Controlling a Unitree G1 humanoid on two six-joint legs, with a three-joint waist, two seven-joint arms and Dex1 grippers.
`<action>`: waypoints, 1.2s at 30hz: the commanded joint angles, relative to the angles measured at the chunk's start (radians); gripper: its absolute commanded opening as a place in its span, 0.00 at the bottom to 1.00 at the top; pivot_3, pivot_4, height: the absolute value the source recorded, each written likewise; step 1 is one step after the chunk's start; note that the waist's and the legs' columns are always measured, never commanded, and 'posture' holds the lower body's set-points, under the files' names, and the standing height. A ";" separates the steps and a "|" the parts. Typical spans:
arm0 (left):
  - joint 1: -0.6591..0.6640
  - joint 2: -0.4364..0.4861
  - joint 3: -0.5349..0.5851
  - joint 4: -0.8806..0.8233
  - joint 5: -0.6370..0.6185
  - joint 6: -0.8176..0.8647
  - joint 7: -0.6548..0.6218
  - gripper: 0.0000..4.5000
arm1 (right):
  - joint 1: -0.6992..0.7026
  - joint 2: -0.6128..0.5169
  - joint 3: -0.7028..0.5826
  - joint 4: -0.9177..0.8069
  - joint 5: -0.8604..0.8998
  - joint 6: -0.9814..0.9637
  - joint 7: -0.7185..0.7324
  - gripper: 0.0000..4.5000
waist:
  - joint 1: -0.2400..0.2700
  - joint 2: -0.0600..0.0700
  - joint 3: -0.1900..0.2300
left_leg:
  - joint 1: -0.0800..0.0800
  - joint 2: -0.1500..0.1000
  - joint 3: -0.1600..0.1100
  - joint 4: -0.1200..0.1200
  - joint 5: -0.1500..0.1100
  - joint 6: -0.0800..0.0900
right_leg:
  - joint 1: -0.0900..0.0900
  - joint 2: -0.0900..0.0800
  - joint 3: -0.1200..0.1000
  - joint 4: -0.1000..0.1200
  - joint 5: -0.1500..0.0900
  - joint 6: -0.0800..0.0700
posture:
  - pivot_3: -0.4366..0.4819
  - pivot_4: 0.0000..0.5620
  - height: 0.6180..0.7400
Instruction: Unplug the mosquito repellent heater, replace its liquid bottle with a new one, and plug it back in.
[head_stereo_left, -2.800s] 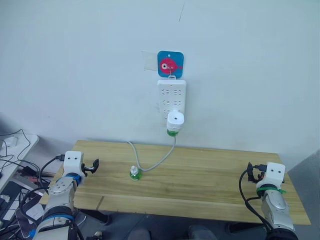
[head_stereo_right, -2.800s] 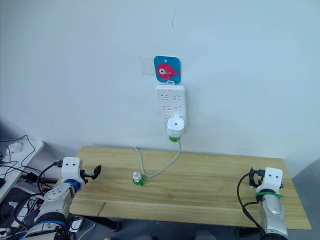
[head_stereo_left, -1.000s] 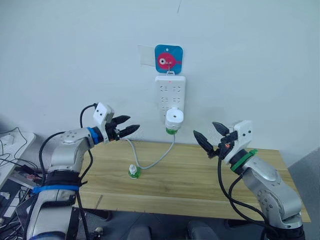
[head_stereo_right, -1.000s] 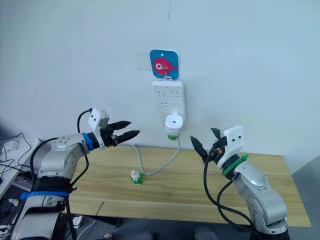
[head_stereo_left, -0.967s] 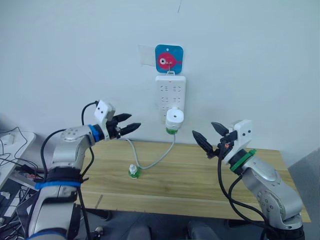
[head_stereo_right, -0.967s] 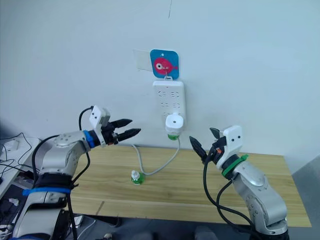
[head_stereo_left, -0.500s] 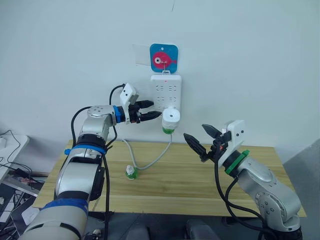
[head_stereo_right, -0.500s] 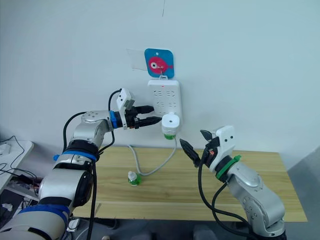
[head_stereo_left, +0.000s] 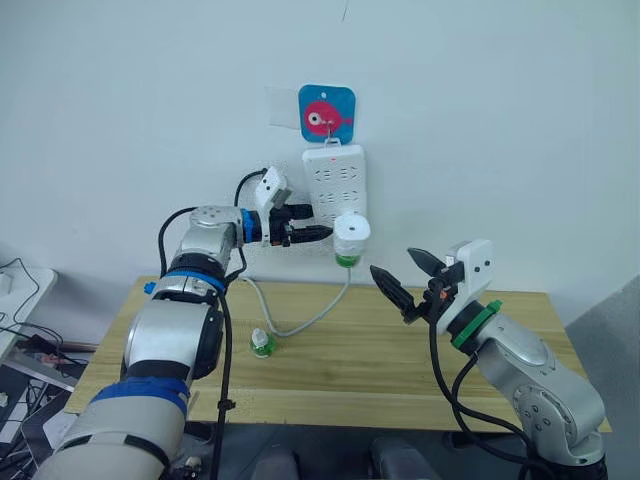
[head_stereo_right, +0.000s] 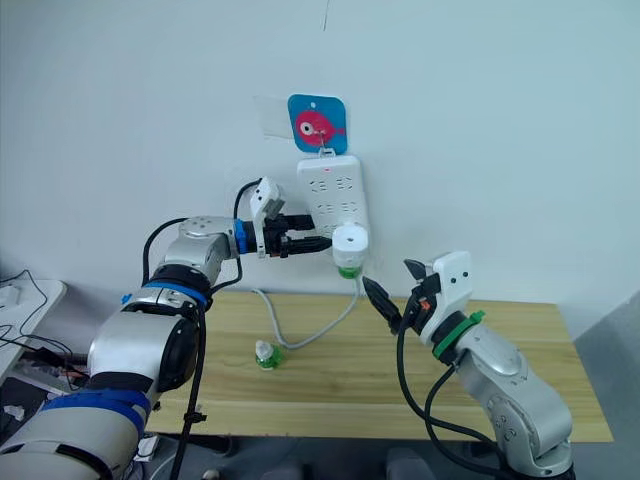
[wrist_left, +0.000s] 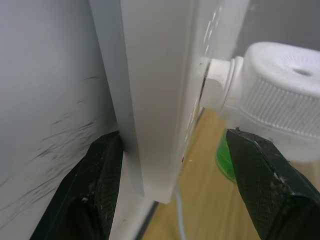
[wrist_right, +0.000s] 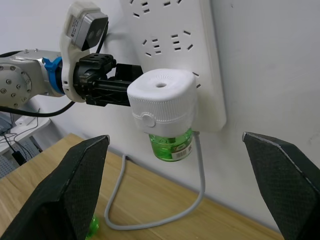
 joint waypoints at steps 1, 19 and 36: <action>-0.042 -0.020 0.008 -0.023 -0.010 0.056 -0.071 0.74 | -0.013 0.001 -0.004 -0.031 0.013 -0.010 -0.001 1.00 | -0.005 0.000 0.000 | 0.000 0.000 -0.001 0.000 0.000 0.000 | 0.000 0.000 -0.001 0.000 0.000 0.000 | 0.39 0.18 1.00; -0.047 -0.038 0.071 -0.067 -0.035 0.161 -0.082 0.29 | -0.063 0.037 0.001 -0.034 0.030 0.042 -0.042 1.00 | -0.009 0.000 0.008 | -0.001 0.000 -0.003 0.000 0.000 0.000 | 0.000 -0.001 -0.003 0.001 -0.002 -0.001 | 0.39 0.20 1.00; -0.034 -0.063 0.077 -0.060 -0.032 0.129 -0.040 0.29 | -0.312 0.155 0.088 0.023 -0.052 0.277 -0.275 1.00 | -0.011 0.003 0.017 | -0.001 -0.001 -0.004 0.001 0.000 0.000 | 0.001 -0.003 -0.006 0.002 -0.002 -0.001 | 0.38 0.24 1.00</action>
